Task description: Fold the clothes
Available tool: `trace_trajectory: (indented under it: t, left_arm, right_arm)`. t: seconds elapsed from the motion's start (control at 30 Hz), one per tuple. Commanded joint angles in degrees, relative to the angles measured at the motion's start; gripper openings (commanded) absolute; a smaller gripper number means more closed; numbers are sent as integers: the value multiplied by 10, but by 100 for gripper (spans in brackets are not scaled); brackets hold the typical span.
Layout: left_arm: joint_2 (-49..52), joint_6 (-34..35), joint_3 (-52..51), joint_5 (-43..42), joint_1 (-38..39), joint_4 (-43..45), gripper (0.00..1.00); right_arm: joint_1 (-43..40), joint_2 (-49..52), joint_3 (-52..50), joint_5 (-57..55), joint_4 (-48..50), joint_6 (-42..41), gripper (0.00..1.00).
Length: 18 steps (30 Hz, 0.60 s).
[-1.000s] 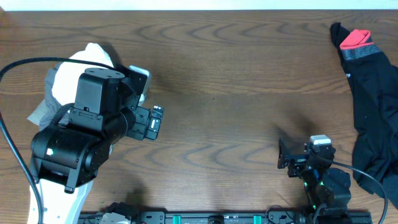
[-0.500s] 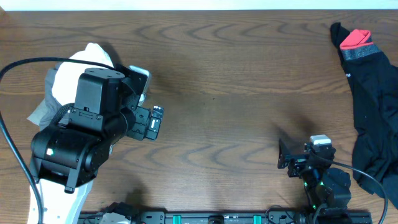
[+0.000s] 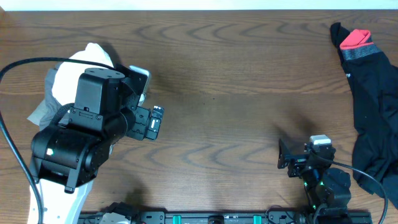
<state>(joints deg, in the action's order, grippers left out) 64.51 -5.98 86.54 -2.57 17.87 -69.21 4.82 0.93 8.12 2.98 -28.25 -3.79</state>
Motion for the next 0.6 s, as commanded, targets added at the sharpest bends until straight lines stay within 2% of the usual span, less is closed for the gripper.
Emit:
trace_trajectory:
  t: [0.0,0.57]
  left_arm:
    - [2,5,2,6,3,-2,98]
    - [2,5,2,6,3,-2,98]
  right_arm:
    - [-10,-6,-3,3,2,7,99]
    - [-10,-6,-3,2,2,7,99]
